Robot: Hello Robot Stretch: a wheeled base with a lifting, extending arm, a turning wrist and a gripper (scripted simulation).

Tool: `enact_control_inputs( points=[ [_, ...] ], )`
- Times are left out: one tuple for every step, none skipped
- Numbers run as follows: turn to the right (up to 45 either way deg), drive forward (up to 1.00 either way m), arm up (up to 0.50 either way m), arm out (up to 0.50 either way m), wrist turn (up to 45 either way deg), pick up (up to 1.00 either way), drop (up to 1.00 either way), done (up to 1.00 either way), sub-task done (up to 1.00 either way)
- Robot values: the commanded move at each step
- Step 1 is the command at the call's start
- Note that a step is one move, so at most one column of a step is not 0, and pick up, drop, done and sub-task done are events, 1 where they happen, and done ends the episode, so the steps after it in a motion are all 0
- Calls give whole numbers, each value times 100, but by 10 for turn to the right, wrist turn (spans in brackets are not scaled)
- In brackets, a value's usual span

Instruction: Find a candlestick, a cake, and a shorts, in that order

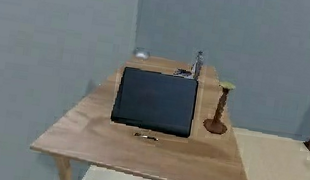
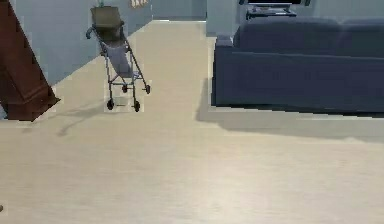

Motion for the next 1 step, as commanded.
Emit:
enact_control_inputs(
  points=[
    [180,0,0,0,0,0,0,0,0]
  ],
)
